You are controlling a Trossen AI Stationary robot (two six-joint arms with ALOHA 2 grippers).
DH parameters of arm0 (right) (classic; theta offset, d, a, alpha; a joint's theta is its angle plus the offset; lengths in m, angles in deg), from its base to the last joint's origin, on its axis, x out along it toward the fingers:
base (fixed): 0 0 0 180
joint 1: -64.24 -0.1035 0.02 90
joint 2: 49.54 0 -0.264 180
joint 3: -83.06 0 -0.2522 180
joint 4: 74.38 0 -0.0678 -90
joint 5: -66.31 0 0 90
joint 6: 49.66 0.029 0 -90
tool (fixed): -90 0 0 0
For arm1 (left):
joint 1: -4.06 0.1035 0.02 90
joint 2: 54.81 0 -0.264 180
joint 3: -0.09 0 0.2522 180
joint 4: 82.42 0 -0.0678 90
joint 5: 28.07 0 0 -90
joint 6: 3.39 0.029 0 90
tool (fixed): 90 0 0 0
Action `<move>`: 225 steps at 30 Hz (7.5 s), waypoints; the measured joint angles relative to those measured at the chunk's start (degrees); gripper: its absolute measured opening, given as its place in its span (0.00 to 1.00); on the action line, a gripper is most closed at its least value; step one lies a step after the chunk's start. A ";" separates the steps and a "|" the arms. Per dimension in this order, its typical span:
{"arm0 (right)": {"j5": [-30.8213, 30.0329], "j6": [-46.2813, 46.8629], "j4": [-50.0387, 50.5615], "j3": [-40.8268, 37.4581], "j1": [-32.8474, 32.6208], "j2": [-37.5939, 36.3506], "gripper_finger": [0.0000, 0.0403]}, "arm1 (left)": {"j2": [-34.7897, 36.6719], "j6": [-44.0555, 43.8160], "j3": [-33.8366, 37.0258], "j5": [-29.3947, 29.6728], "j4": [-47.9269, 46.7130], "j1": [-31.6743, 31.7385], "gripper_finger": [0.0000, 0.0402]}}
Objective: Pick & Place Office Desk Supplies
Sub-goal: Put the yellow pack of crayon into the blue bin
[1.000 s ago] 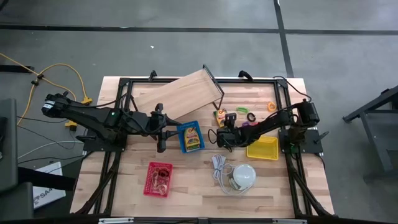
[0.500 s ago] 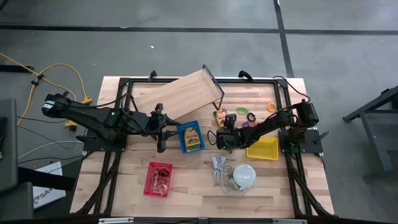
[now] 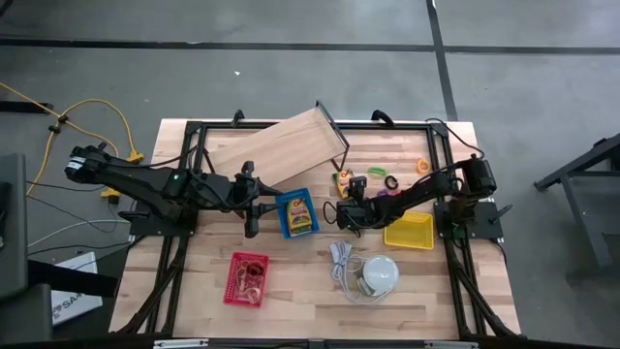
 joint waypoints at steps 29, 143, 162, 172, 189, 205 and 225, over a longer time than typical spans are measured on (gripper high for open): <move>-4.24 -2.37 -1.68 -0.04 0.94 -0.17 0.42 | 0.00 0.00 0.00 0.01 0.01 0.02 0.33; -10.67 -4.85 -6.57 0.02 1.38 -1.25 0.02 | 0.00 0.00 0.00 0.00 -0.01 0.02 0.33; -4.72 -1.90 -1.83 0.51 1.27 -6.62 0.01 | 0.02 0.00 0.00 0.01 0.00 0.01 0.33; 2.21 1.61 4.47 0.57 1.13 -12.15 0.01 | 0.02 0.00 0.00 0.00 0.03 0.01 0.33; 9.18 1.13 6.43 2.16 0.16 -13.86 0.01 | 0.02 0.00 0.00 0.00 0.01 0.00 0.33; 9.20 1.41 6.59 2.19 0.24 -13.84 0.01 | 0.02 0.00 0.00 0.00 0.03 0.00 0.33; 10.30 1.61 6.50 2.19 0.24 -13.81 0.01 | -2.48 1.64 0.00 -4.19 0.41 0.00 0.33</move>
